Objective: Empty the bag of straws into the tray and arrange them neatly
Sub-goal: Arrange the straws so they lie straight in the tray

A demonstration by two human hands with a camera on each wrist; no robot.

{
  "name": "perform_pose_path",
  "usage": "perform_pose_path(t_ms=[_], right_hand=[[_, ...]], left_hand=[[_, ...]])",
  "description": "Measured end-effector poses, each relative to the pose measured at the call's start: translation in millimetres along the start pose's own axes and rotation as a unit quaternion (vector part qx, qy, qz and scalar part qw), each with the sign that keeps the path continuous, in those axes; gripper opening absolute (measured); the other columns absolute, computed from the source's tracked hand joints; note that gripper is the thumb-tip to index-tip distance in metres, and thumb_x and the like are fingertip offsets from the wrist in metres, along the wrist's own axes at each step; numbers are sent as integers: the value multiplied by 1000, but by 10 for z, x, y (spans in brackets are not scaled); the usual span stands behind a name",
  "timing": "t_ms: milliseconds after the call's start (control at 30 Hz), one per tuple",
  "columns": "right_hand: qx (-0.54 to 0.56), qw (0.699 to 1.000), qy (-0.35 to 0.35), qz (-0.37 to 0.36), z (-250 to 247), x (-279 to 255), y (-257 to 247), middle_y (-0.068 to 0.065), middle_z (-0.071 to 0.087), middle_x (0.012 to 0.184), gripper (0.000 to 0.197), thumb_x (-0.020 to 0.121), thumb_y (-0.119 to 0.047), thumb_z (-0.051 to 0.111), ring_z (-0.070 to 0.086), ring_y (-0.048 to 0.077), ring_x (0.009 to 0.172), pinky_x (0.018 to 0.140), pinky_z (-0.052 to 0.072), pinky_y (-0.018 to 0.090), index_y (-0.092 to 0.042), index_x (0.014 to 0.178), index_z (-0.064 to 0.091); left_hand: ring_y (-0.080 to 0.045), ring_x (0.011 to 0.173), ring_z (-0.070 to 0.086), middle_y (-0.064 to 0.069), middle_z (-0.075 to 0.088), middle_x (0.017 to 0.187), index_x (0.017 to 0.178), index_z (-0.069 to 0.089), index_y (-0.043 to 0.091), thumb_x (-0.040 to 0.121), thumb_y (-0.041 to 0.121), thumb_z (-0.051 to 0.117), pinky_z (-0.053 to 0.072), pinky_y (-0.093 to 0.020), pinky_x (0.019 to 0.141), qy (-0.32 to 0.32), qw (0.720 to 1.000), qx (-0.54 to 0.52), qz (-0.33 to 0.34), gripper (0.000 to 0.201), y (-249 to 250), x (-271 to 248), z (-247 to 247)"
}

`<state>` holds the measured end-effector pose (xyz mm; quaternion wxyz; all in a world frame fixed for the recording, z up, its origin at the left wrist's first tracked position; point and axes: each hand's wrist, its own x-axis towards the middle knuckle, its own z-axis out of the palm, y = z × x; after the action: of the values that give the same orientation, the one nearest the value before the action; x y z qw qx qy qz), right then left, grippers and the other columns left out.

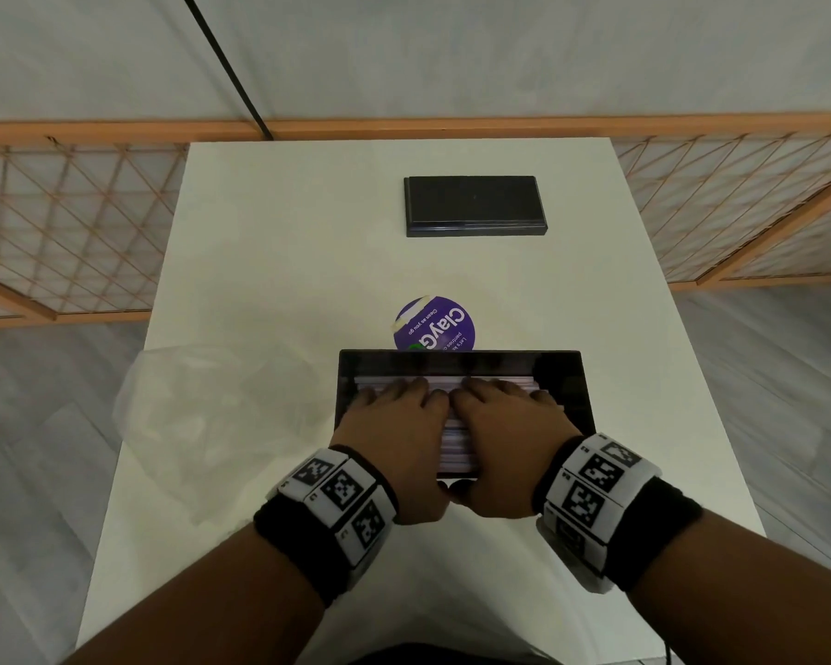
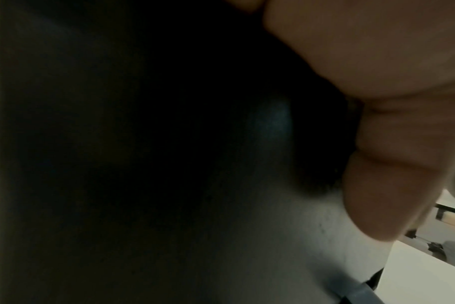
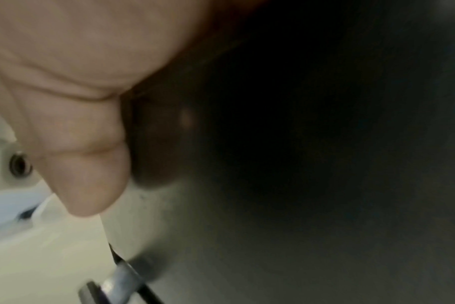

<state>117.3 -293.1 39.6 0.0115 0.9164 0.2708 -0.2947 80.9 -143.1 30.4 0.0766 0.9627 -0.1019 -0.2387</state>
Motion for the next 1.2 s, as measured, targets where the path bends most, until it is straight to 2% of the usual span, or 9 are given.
perform_pose_path(t_ms=[167,500,633,700,800,933,1067,1100,1200], right_hand=[[2,1000,-11,-2,-37,40,15,-12,54,136,85,63,-67,70,50,21,128,112,34,49,-35,136,40],[7,1000,-27,4,-73,53,1,-11,57,133,82,62,-65,72,53,21,126,112,34,50,-35,133,43],[11,1000,-16,0,-64,52,-3,-11,54,135,86,60,-66,72,51,21,128,113,33,50,-35,135,42],[10,1000,-21,4,-64,48,-4,-9,52,136,89,59,-67,72,50,22,127,112,34,51,-34,136,42],[-28,999,-36,8,-111,42,-18,-4,48,130,82,59,-70,69,47,26,122,106,37,51,-34,130,50],[6,997,-71,0,-197,36,-4,-9,63,112,69,59,-69,74,61,18,103,94,51,37,-32,116,60],[42,989,-143,-3,-295,53,49,-9,71,86,53,62,-63,79,68,12,82,82,58,34,-30,101,63],[46,987,-157,-3,-320,67,56,-9,72,84,52,62,-62,79,69,12,80,81,58,33,-30,100,63],[34,987,-158,-12,-380,98,68,-9,70,94,60,61,-65,79,66,14,86,85,57,34,-30,107,63]], left_hand=[[-18,132,49,8,51,142,144,36,31,75,51,72,38,-42,116,12,1000,-17,1,81,-15,19,-30],[-19,132,50,9,51,142,144,35,31,76,51,73,39,-43,114,-3,1000,-19,-8,80,-1,29,-58],[-20,138,43,4,43,148,148,31,29,74,53,77,35,-44,118,-34,999,-26,-14,90,-7,37,-76],[-23,136,40,-1,37,146,147,34,27,74,53,78,36,-45,116,-51,998,-10,-30,90,4,23,-123],[-23,127,49,-1,46,138,139,42,26,75,53,78,42,-43,111,-78,996,2,-38,78,8,16,-207],[-20,121,58,4,57,134,138,46,27,73,53,82,49,-40,105,-122,992,-17,-39,79,-13,22,-241],[-20,120,59,4,58,133,140,46,27,73,53,84,52,-38,102,-167,983,-49,-56,81,2,44,-297],[-19,119,60,5,58,133,139,47,28,71,53,85,52,-39,102,-173,982,-55,-58,81,6,53,-319],[-18,117,60,5,57,132,135,51,29,66,54,87,54,-40,100,-170,983,-51,-55,82,6,57,-359]])
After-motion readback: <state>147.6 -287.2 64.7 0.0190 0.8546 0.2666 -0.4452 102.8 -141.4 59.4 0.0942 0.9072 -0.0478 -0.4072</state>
